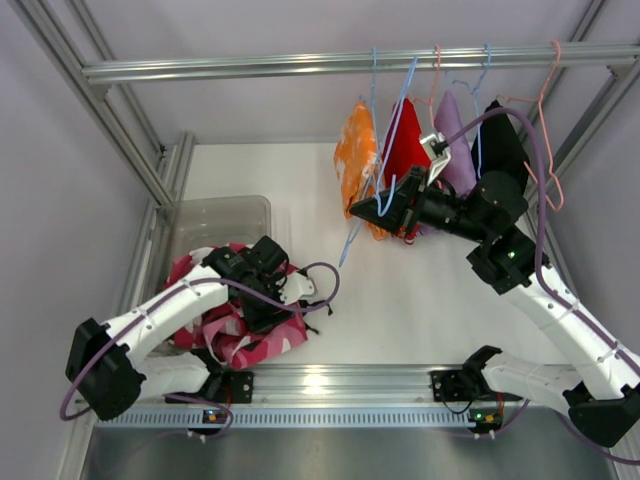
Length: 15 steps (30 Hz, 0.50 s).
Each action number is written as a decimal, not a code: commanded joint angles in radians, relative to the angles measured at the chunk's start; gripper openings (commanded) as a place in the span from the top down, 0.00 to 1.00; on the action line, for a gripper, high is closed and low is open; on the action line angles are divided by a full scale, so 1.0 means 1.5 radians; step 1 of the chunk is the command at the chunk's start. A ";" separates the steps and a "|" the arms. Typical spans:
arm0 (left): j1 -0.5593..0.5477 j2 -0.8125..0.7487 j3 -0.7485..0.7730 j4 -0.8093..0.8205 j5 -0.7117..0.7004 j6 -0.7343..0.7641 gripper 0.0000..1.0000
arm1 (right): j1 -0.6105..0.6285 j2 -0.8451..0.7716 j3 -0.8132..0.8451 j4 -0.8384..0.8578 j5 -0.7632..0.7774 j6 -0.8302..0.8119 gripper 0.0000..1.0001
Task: Remove the trousers from the hanger
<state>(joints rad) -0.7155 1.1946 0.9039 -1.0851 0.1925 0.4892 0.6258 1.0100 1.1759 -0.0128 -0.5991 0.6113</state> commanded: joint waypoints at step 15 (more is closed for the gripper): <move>0.072 -0.036 0.073 0.005 0.086 0.019 1.00 | -0.011 -0.012 0.002 0.014 0.000 -0.016 1.00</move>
<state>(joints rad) -0.6712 1.2098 0.9161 -1.0832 0.2573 0.4854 0.6250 1.0100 1.1759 -0.0143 -0.5987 0.6090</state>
